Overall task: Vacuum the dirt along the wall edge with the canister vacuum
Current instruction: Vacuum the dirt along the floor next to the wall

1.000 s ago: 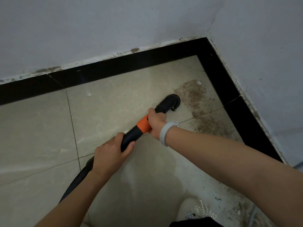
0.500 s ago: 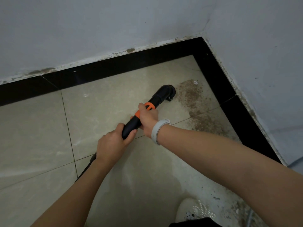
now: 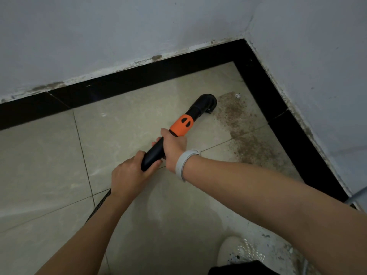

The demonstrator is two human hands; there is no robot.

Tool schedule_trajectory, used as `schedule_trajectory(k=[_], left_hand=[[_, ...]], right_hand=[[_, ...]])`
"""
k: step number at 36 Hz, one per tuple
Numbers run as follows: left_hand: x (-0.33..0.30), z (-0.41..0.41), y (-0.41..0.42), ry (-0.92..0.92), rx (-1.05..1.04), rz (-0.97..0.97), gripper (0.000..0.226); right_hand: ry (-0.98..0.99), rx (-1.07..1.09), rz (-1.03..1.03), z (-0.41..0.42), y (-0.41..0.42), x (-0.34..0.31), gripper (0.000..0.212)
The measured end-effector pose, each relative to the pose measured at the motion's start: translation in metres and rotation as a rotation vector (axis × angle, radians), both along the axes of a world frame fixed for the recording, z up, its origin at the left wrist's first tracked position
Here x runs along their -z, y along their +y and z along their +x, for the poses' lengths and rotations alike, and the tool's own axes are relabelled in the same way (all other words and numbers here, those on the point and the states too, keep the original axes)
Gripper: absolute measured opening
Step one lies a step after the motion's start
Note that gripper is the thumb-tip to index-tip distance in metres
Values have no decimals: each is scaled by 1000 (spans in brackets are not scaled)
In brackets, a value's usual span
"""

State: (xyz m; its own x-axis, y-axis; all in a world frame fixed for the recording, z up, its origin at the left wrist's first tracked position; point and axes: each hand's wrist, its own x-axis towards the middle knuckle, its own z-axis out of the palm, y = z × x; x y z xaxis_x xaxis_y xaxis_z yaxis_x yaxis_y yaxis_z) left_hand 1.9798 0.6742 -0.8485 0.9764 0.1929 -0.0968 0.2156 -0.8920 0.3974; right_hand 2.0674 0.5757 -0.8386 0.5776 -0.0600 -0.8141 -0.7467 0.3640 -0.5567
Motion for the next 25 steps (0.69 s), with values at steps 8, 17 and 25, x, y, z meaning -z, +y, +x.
schedule_trajectory(k=[8, 17, 25], left_hand=[[10, -5, -8, 42, -23, -160, 40], [15, 1, -19, 78, 14, -306, 33], [22, -6, -34, 110, 64, -332, 36]], right_hand=[[-77, 38, -132, 19, -16, -5, 18], [-57, 54, -202, 28, -39, -16, 18], [-45, 73, -242, 15, -67, -4, 23]])
